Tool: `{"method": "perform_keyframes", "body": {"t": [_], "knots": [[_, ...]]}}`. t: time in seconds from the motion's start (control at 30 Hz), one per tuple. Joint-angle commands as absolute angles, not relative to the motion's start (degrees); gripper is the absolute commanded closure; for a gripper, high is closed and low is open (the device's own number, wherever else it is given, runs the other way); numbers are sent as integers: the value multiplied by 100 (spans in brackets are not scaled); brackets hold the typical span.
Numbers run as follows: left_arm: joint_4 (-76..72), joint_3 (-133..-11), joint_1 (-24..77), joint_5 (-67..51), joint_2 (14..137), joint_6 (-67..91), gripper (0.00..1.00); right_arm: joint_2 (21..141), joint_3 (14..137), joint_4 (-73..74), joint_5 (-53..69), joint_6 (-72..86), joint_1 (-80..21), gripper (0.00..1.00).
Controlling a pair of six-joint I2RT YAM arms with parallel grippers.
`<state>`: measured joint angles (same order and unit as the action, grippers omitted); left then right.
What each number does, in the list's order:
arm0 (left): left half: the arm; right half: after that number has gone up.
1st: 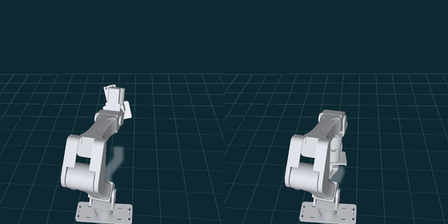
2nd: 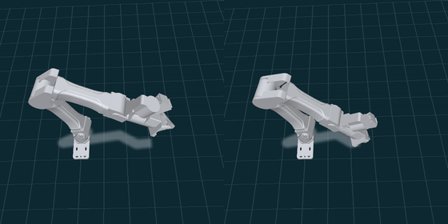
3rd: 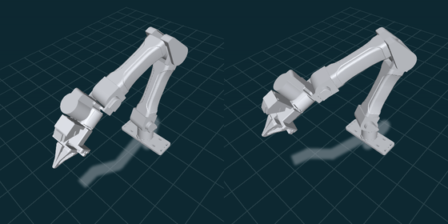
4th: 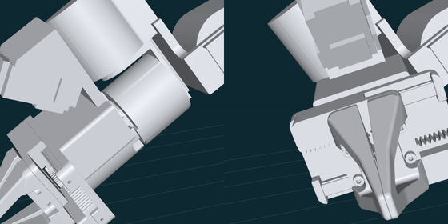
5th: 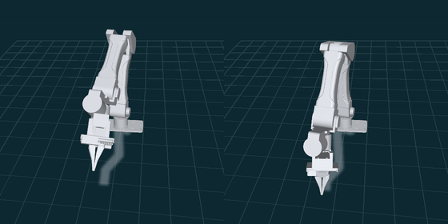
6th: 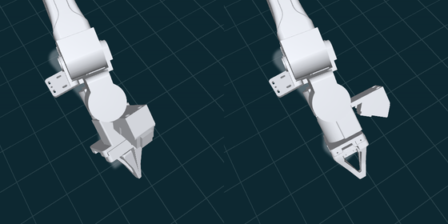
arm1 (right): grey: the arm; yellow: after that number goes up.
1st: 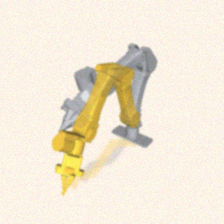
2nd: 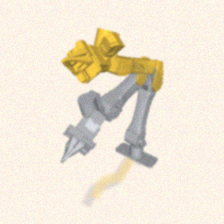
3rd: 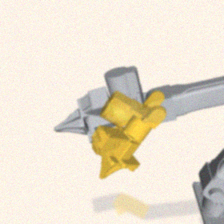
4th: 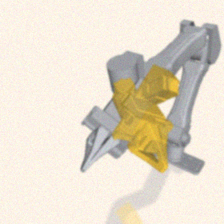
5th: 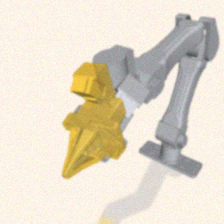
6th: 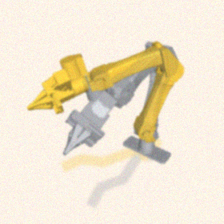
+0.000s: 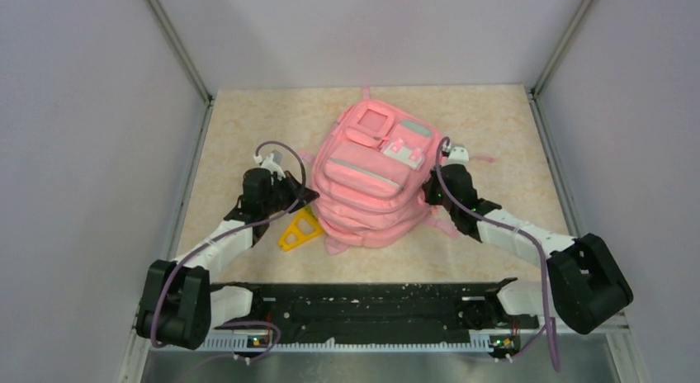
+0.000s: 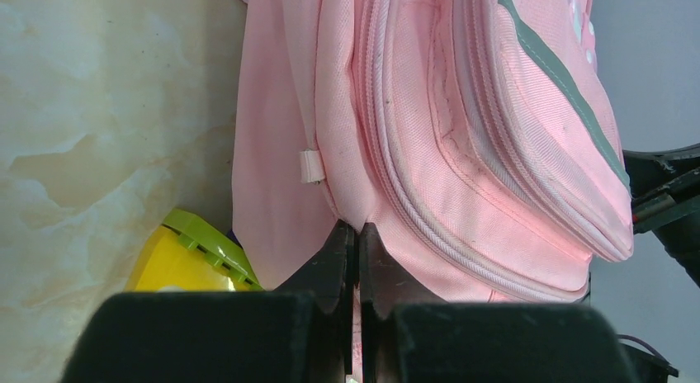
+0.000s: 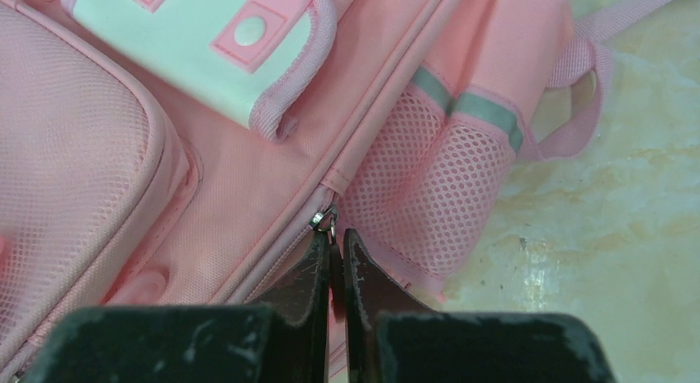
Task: Pack the student bag
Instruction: Zip the student bag at the center of the board.
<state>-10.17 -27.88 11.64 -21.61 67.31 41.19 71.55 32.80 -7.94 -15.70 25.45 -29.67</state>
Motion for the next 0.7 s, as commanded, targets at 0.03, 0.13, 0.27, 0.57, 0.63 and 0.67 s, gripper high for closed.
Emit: {"method": "perform_keyframes", "body": {"t": [0.03,0.13,0.27,0.57,0.63,0.67], "knots": [[-1198,-3028,984,-1745,6807,3747,100,7082,3592,-838,-1353,1788,-2637,95],[-978,-3139,984,-1762,6805,3637,100,6504,3347,-1048,-981,1458,-2641,36],[-975,-3183,984,-1764,6839,3574,100,5897,2750,-1771,-369,1036,-2632,11],[-1002,-3302,984,-1935,7039,3479,100,6370,2884,-2277,2250,-147,-2637,10],[-1002,-3324,980,-1955,7048,3459,100,6523,3025,-2101,2475,-398,-2629,10],[-1002,-3330,980,-1960,7053,3450,100,6621,3118,-2014,2573,-476,-2634,11]]}}
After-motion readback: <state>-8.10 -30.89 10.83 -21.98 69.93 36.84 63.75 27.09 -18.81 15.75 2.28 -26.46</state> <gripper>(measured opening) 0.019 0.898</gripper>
